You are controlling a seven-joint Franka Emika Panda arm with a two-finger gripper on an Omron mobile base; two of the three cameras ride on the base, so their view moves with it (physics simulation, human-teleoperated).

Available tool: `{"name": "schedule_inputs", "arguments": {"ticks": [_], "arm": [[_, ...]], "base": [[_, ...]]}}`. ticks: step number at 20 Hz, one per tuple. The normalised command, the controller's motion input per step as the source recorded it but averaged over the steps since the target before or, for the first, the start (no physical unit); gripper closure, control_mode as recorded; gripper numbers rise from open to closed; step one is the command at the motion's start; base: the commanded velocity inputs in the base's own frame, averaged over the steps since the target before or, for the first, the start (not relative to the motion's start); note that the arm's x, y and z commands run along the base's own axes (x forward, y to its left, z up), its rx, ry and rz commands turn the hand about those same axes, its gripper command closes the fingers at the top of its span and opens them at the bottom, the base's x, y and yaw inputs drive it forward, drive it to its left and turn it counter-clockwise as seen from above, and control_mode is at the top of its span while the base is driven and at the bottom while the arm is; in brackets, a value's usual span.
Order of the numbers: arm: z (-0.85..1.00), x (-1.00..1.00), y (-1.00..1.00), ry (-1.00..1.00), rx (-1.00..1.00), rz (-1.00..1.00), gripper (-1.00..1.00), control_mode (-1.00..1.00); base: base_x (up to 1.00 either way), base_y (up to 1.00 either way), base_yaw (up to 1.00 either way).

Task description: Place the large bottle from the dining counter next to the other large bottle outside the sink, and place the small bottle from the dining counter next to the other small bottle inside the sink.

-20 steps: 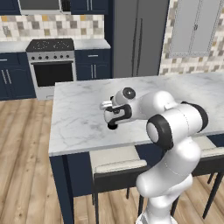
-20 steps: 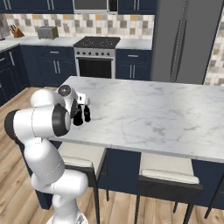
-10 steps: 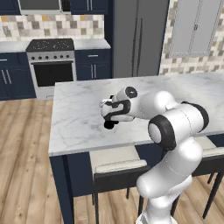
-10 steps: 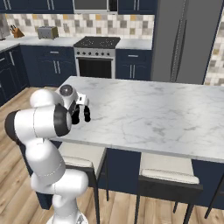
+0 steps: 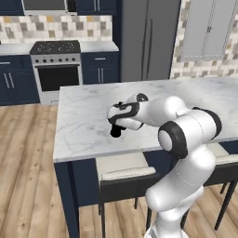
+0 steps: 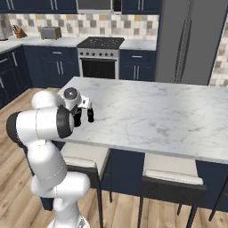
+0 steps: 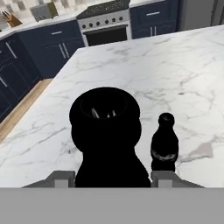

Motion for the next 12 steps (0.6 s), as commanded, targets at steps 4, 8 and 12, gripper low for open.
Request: {"name": "schedule_inputs", "arguments": {"ticks": [4,8,12], "arm": [[0.00,0.00,0.00,0.00,0.00,0.00,1.00,1.00],[0.00,0.00,0.00,0.00,0.00,0.00,1.00,1.00],[0.00,0.00,0.00,0.00,0.00,0.00,1.00,1.00]], "base": [[-0.39,0.41,0.08],[-0.03,0.76,0.09],[0.00,0.92,0.09]]}}
